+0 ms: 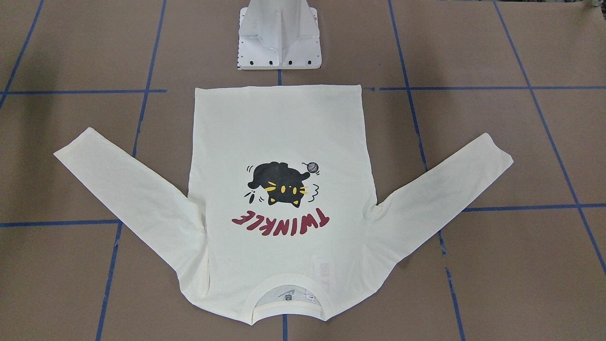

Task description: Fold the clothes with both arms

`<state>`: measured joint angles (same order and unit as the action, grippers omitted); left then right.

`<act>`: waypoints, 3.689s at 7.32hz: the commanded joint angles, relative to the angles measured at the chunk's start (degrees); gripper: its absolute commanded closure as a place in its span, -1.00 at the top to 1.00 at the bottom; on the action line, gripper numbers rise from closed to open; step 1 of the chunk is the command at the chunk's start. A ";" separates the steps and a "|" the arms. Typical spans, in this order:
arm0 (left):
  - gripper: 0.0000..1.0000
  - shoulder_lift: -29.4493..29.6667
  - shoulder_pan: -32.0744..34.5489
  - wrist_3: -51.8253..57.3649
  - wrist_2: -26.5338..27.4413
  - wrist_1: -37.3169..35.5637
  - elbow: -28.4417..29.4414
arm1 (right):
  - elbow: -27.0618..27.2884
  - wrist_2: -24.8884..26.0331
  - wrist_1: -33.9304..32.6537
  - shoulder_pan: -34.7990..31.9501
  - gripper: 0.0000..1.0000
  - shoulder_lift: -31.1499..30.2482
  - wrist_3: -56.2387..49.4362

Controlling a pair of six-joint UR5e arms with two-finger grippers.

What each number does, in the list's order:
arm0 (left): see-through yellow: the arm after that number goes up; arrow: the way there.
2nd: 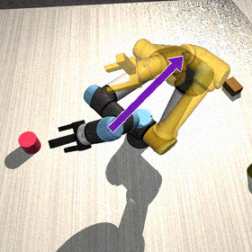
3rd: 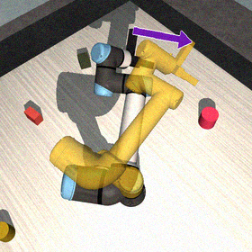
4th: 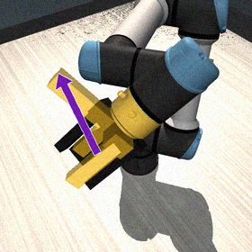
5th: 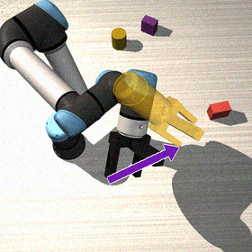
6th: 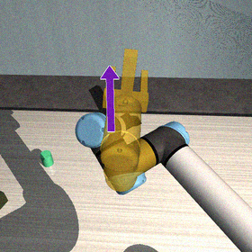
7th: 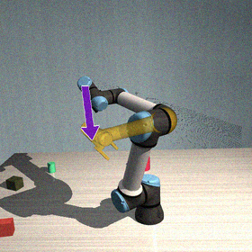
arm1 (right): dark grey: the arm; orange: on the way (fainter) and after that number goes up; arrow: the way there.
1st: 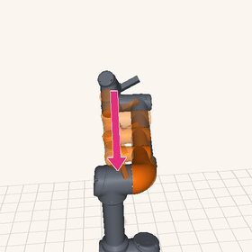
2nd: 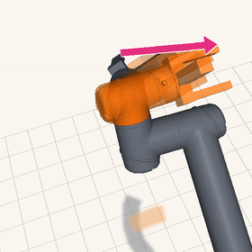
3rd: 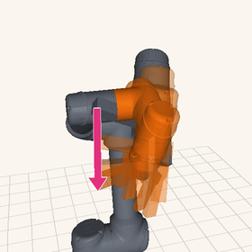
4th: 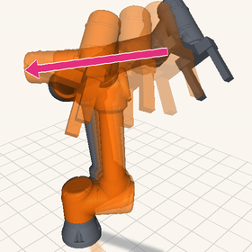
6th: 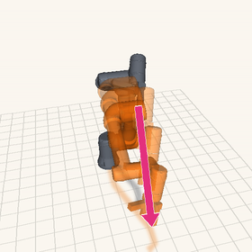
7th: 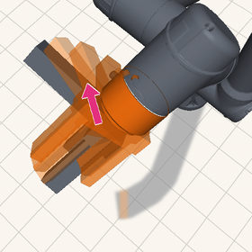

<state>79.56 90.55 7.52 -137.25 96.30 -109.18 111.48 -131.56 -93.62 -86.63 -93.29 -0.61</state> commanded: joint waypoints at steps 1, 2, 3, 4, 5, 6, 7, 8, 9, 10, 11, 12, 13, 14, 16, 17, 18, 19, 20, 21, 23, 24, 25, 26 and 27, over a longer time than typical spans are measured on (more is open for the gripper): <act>1.00 5.42 1.90 -0.57 -0.03 9.48 1.50 | 0.13 -2.71 -0.07 -0.11 1.00 3.03 1.22; 1.00 5.00 2.00 -0.83 -0.03 13.87 2.12 | 1.01 -5.08 0.89 -0.11 1.00 2.59 2.71; 1.00 5.17 2.09 -0.84 -0.12 14.35 2.30 | 1.28 -5.37 8.12 0.41 1.00 0.67 4.38; 1.00 5.17 2.09 -0.84 -0.12 14.36 1.96 | 1.19 -5.28 16.89 3.02 1.00 -4.31 11.27; 1.00 4.99 2.09 -0.84 -0.21 14.45 1.69 | 0.67 -3.45 29.77 7.14 1.00 -8.27 23.95; 1.00 4.99 2.09 -0.84 -0.21 14.45 1.60 | -0.29 2.48 41.99 14.40 0.99 -11.36 36.87; 1.00 4.99 2.09 -0.75 -0.21 14.45 1.60 | -1.78 10.55 50.21 22.91 0.96 -11.91 47.61; 1.00 4.91 2.09 -0.84 -0.21 14.79 1.60 | -3.27 17.24 53.60 29.70 0.72 -12.26 53.12; 1.00 4.64 2.09 -0.75 -0.21 14.88 1.60 | -6.25 21.66 55.11 34.38 0.52 -12.01 53.96; 1.00 4.55 2.17 -0.75 -0.29 14.89 1.51 | -10.37 24.22 60.26 36.69 0.41 -11.65 54.75; 1.00 4.55 2.18 -0.75 -0.29 14.89 1.51 | -13.72 24.25 65.01 37.49 0.35 -11.65 55.19; 1.00 4.55 2.18 -0.66 -0.29 14.89 1.51 | -15.14 24.34 66.19 38.37 0.30 -11.65 55.19; 1.00 4.55 2.18 -0.66 -0.29 14.89 1.51 | -15.59 24.42 66.20 38.99 0.26 -11.65 55.19; 1.00 4.55 2.18 -0.66 -0.29 14.89 1.51 | -15.94 24.43 66.20 39.52 0.23 -11.83 55.19; 1.00 4.46 2.18 -0.57 -0.29 14.89 1.43 | -16.47 24.43 66.20 40.92 0.03 -13.14 55.11; 1.00 4.29 2.18 -0.66 -0.29 15.84 1.51 | -16.91 24.43 66.20 41.37 0.02 -13.32 55.11; 1.00 4.12 2.35 -0.75 -0.29 16.29 1.51 | -17.00 24.43 66.20 41.72 0.01 -13.32 55.11; 1.00 4.11 2.35 -0.66 -0.29 16.29 1.60 | -17.00 24.43 66.20 42.16 0.01 -13.32 55.11; 1.00 4.11 2.35 -0.66 -0.29 16.29 1.60 | -17.09 24.43 66.20 42.34 0.01 -13.15 55.11; 1.00 4.11 2.35 -0.66 -0.29 16.29 1.60 | -17.18 24.51 66.20 42.42 0.01 -12.62 55.11; 1.00 4.11 2.35 -0.57 -0.21 16.29 1.69 | -17.35 24.60 66.20 42.42 -0.01 -12.44 55.02; 1.00 4.11 2.35 -0.57 -0.21 16.29 1.60 | -17.44 24.60 66.20 42.42 -0.06 -12.44 54.93; 1.00 4.11 2.35 -0.57 -0.21 16.29 1.60 | -17.44 24.51 66.20 42.42 -0.33 -12.36 54.93; 1.00 4.11 2.35 -0.49 -0.29 16.29 1.60 | -17.44 24.51 66.20 42.42 -0.86 -12.35 54.76; 1.00 4.11 2.61 -0.48 -0.21 16.29 1.60 | -17.35 24.51 66.20 42.42 -1.00 -12.35 54.58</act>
<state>83.67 92.99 7.00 -137.49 112.59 -107.57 94.06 -107.04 -27.42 -44.21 -105.66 54.16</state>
